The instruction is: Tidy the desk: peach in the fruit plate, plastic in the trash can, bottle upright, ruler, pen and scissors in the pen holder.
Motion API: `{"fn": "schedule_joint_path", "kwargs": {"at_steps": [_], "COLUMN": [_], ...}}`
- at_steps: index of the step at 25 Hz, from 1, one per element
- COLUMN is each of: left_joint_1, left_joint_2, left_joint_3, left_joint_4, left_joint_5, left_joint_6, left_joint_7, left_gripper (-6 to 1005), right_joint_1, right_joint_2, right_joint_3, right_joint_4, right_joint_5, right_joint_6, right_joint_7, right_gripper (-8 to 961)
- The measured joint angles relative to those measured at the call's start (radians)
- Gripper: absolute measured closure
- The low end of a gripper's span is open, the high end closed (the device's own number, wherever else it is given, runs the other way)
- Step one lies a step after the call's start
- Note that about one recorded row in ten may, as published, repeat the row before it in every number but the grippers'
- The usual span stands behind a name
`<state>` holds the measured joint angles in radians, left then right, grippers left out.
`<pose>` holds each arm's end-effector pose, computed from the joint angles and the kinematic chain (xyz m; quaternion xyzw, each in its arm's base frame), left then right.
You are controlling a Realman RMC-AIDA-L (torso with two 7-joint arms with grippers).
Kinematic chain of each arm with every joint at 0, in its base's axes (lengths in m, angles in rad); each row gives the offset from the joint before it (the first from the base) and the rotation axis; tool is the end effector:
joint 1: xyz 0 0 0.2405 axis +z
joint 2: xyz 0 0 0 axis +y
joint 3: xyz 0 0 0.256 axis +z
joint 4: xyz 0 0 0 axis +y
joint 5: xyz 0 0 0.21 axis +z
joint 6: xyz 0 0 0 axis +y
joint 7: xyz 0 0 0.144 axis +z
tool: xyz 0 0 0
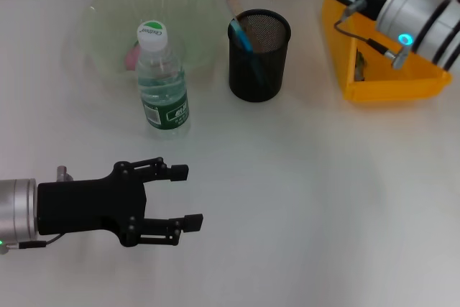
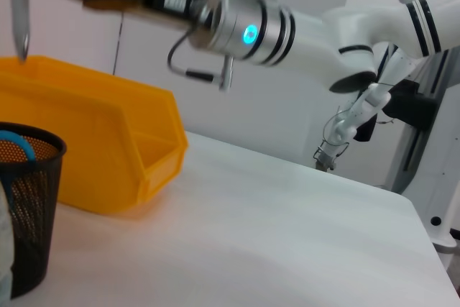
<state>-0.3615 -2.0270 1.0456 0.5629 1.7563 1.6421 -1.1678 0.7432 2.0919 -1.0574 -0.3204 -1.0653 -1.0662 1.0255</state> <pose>-0.2849 0.2613 -0.0247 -0.9521 -0.1620 -0.2556 0.0447 0.1890 0.4200 -0.0306 -0.8396 0.2175 0.3891 0.3105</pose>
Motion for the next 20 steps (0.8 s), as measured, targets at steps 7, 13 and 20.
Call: {"fn": "schedule_joint_path", "kwargs": {"at_steps": [7,13,20], "left_joint_1": [0.001,0.001,-0.001], "left_joint_2": [-0.001,-0.002,-0.003], "left_joint_3": [-0.004,-0.004,-0.004], "left_joint_4": [0.0,-0.001,-0.001], "left_joint_5": [0.0,0.0,0.0], "left_joint_6": [-0.001,-0.002,-0.001], "left_joint_7": [0.0,0.005,0.0], "left_gripper": [140,140,140], "right_joint_1": [0.04,0.034,-0.061], "right_joint_2": [0.001,0.0,-0.014], "right_joint_3": [-0.022,-0.033,-0.043], "right_joint_4": [0.064,0.06,-0.055], "right_joint_5": [0.008,0.01,-0.021], "right_joint_6": [0.063,0.051,-0.089], "right_joint_7": [-0.006,0.017,0.16], "right_gripper": [732,717,474]}}
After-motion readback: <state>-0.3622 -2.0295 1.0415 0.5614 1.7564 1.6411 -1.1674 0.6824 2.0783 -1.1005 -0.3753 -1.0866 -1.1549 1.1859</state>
